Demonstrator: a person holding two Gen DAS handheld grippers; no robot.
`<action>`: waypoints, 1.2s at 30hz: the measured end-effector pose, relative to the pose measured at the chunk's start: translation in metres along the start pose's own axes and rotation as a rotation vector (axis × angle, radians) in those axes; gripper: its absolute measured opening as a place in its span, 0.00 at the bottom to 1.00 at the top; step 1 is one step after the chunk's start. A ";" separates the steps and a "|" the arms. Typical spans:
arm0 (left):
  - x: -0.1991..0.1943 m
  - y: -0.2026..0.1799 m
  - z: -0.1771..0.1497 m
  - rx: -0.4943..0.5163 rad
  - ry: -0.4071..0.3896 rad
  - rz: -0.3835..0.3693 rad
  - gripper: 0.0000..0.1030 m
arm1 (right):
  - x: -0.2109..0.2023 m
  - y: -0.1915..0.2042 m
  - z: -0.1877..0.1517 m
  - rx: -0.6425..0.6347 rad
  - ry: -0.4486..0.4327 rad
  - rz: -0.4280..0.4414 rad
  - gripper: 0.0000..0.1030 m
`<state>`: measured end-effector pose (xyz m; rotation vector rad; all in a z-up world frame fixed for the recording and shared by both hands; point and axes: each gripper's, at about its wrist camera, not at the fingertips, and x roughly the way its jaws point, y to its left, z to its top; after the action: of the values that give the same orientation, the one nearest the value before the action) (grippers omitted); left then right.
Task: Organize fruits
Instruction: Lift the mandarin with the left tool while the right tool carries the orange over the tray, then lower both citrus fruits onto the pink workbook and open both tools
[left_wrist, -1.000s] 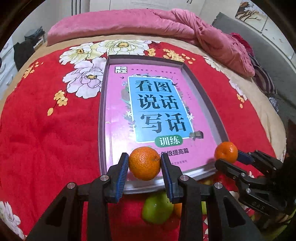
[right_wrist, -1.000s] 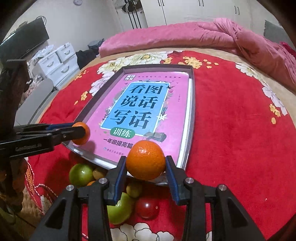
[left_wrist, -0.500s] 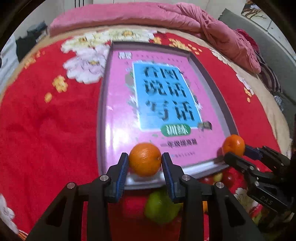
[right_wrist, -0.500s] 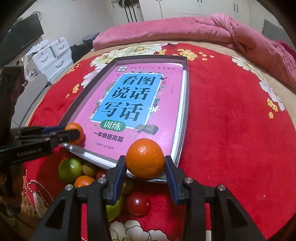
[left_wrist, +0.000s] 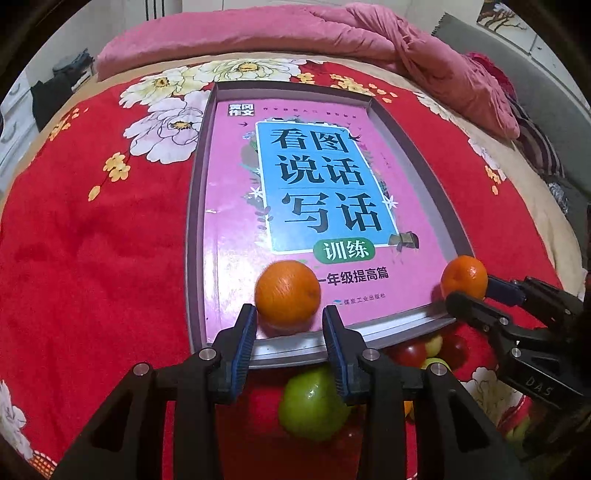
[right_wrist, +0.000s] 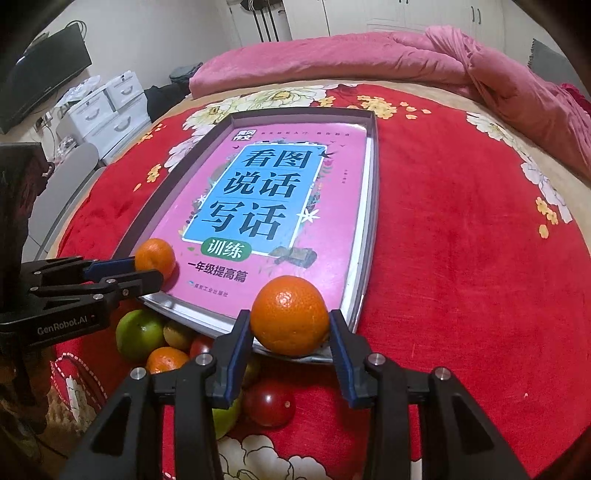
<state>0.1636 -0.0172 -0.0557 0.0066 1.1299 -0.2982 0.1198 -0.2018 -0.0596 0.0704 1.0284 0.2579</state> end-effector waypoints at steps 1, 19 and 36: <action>0.000 0.001 0.000 -0.008 -0.003 -0.008 0.38 | 0.000 0.000 0.000 0.003 -0.001 -0.002 0.40; -0.006 0.004 -0.001 -0.047 -0.021 -0.067 0.45 | -0.003 0.014 -0.002 -0.039 -0.009 -0.005 0.67; -0.048 -0.004 -0.006 -0.028 -0.110 -0.109 0.65 | -0.021 0.020 -0.013 -0.036 -0.073 0.000 0.76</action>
<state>0.1389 -0.0093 -0.0151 -0.0960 1.0264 -0.3756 0.0952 -0.1885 -0.0450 0.0468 0.9504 0.2717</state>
